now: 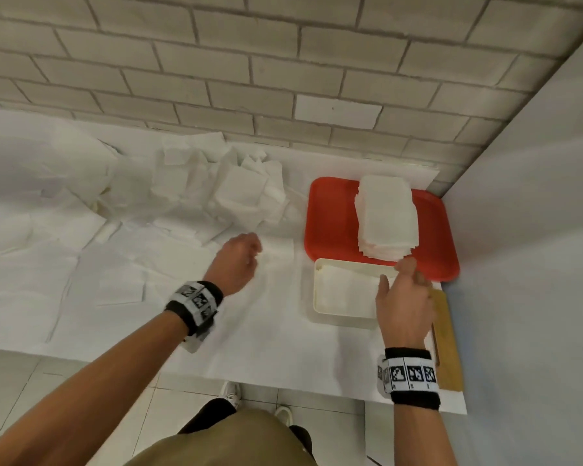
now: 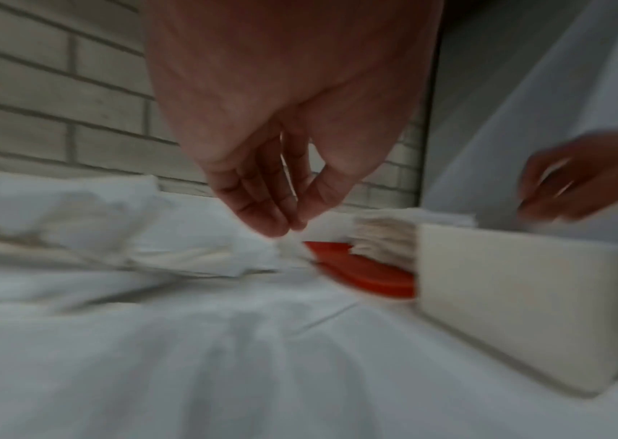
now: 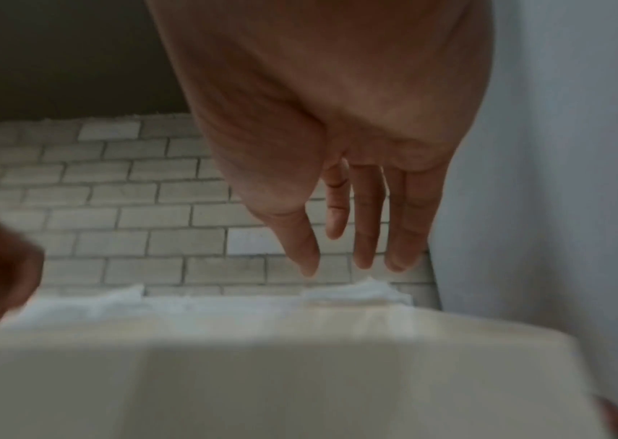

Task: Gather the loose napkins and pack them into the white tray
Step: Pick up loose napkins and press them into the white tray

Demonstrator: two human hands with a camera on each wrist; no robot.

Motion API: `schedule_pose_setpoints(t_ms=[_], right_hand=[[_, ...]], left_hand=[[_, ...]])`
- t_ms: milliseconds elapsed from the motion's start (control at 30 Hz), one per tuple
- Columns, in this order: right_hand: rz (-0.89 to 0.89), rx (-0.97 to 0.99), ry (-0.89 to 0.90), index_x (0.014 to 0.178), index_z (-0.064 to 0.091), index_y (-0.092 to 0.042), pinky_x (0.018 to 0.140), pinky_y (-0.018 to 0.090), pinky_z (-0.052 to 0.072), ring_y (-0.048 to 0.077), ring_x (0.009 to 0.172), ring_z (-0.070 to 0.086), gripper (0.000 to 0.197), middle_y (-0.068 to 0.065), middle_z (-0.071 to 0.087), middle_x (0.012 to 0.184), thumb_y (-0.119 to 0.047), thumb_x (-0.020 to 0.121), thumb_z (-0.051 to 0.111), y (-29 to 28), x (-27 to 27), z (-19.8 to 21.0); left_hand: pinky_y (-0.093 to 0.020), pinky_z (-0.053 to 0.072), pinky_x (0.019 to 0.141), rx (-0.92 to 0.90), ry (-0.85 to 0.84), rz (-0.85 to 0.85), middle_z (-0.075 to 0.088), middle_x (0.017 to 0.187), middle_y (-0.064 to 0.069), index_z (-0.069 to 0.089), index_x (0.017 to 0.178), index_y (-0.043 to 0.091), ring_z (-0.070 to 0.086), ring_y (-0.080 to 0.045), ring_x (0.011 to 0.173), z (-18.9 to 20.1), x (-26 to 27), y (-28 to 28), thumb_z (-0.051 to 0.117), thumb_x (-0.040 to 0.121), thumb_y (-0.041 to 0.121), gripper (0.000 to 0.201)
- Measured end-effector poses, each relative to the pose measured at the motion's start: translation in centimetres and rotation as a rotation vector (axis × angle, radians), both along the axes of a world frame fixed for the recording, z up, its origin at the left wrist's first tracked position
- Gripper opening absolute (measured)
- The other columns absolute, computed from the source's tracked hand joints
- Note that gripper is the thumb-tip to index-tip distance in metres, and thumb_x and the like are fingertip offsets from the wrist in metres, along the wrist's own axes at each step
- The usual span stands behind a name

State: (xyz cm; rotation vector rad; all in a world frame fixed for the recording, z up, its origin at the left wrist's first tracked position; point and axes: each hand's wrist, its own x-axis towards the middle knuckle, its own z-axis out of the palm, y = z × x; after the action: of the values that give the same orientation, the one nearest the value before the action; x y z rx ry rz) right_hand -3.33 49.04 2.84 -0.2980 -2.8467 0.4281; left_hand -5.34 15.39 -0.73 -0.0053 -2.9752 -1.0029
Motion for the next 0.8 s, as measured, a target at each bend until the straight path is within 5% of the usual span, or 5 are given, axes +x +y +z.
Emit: schedule_pose_setpoints(t_ms=[133, 300, 533, 700, 800], right_hand=[[0.217, -0.262, 0.124, 0.111, 0.055, -0.020, 0.064, 0.037, 0.055, 0.028, 0.081, 0.068, 0.018, 0.003, 0.070, 0.090, -0.023, 0.102, 0.070, -7.2, 0.4, 2.4], [0.477, -0.368, -0.231, 0.112, 0.052, -0.026, 0.078, 0.045, 0.061, 0.024, 0.093, 0.073, 0.025, -0.001, 0.074, 0.103, -0.043, 0.102, 0.066, -18.3, -0.9, -2.0], [0.410, -0.073, -0.505, 0.154, 0.037, -0.028, 0.098, 0.048, 0.053, 0.034, 0.127, 0.046, 0.084, 0.009, 0.040, 0.142, -0.065, 0.089, 0.075, -25.0, -0.2, -9.1], [0.384, -0.420, -0.455, 0.155, 0.027, -0.062, 0.106, 0.042, 0.040, 0.026, 0.126, 0.032, 0.105, 0.000, 0.026, 0.136, -0.059, 0.072, 0.092, -24.0, -1.0, -9.0], [0.426, -0.866, -0.484, 0.153, 0.027, -0.066, 0.110, 0.038, 0.046, 0.019, 0.129, 0.050, 0.107, -0.004, 0.046, 0.141, -0.057, 0.072, 0.096, -23.2, -1.6, -6.6]], left_hand=[[-0.043, 0.048, 0.104, -0.298, -0.311, -0.043, 0.061, 0.135, -0.008, 0.060, 0.129, 0.017, 0.055, -0.033, 0.128, -1.6, -1.1, -10.5, 0.062, 0.090, -0.005, 0.045], [-0.053, 0.035, 0.119, -0.486, -0.448, -0.296, 0.027, 0.170, 0.008, 0.030, 0.164, 0.031, 0.027, -0.030, 0.153, -2.6, -2.7, -14.8, 0.089, 0.083, 0.028, 0.100], [-0.047, 0.025, 0.118, -0.660, -0.302, -0.441, 0.051, 0.127, 0.011, 0.065, 0.123, 0.032, 0.039, -0.023, 0.126, -2.4, -4.8, -15.2, 0.093, 0.071, 0.047, 0.062], [-0.040, 0.028, 0.120, -0.389, -0.118, -0.403, 0.062, 0.096, 0.008, 0.065, 0.104, 0.024, 0.062, -0.024, 0.108, -2.4, -4.3, -17.0, 0.084, 0.078, 0.013, 0.034], [-0.029, 0.043, 0.099, -0.118, -0.035, -0.376, 0.065, 0.090, 0.010, 0.067, 0.104, 0.029, 0.057, -0.017, 0.090, 0.1, -3.6, -16.8, 0.091, 0.081, 0.029, 0.033]])
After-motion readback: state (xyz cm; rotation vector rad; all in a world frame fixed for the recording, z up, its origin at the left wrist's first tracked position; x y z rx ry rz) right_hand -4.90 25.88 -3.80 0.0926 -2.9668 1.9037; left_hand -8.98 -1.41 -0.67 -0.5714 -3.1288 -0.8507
